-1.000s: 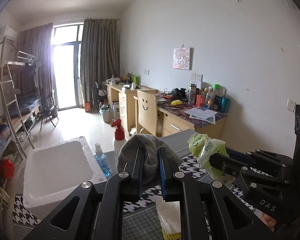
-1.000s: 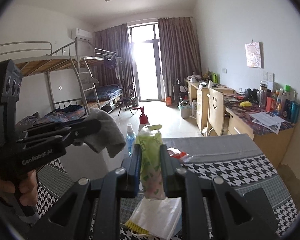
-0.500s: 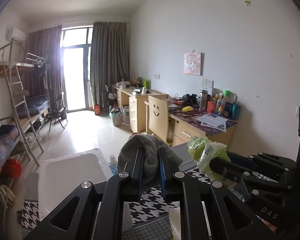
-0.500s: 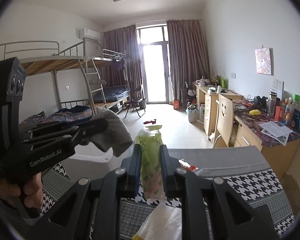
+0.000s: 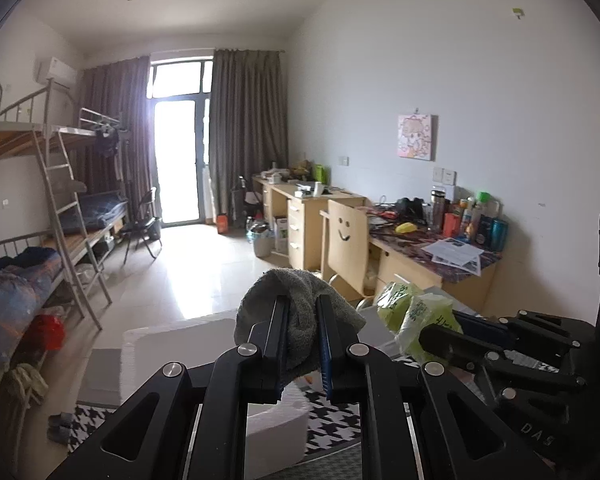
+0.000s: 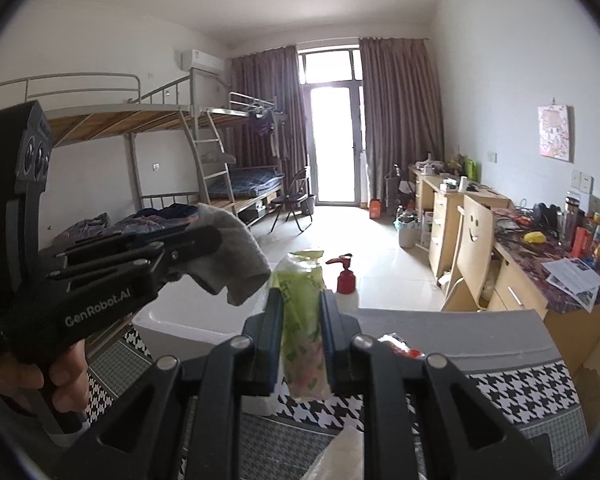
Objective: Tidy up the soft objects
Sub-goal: 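Carry the grey cloth and green packet over to the white foam box, then open the left gripper to drop the grey cloth into the foam box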
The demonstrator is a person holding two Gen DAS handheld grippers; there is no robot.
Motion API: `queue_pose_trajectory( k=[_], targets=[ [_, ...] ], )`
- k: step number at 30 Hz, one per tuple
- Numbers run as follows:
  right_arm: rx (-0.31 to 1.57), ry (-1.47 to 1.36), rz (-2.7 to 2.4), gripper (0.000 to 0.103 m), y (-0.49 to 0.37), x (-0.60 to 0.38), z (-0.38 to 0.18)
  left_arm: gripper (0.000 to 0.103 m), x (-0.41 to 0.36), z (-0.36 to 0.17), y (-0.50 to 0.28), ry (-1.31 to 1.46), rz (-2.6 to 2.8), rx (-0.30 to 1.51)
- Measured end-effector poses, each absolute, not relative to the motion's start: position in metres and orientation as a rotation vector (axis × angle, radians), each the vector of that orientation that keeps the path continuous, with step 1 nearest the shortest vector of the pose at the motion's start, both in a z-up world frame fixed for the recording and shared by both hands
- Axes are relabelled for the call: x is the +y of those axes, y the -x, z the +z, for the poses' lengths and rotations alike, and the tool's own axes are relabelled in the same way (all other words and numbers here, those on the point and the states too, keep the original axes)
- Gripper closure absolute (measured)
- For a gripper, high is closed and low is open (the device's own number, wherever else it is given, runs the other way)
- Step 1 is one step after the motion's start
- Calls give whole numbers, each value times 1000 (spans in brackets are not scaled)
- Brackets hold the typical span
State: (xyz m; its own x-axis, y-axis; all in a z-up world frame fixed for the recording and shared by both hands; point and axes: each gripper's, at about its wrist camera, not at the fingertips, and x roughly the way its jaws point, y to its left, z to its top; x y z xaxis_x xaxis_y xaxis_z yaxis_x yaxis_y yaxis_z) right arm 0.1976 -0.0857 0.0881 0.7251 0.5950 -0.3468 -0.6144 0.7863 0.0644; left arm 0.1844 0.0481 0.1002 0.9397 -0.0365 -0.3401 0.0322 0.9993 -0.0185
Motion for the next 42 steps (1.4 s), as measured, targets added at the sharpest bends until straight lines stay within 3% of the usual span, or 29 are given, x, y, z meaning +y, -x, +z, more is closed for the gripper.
queue_pose_trajectory(
  k=[35,36,38,40,42],
  targets=[
    [413,127,810,81,-219,-19,86,87,121,62,-223,90,148,485],
    [415,130,812,81,-218,-19,85,84,122,58,-228,83,146,502],
    [416,136,807,81,-219,-14,86,68,124,52,-232,74,162,535],
    [422,132,805,81,-221,-14,86,36,127,50,-231,93,153,535],
    [424,132,799,81,-222,-13,86,29,129,52,-225,96,177,508]
  ],
)
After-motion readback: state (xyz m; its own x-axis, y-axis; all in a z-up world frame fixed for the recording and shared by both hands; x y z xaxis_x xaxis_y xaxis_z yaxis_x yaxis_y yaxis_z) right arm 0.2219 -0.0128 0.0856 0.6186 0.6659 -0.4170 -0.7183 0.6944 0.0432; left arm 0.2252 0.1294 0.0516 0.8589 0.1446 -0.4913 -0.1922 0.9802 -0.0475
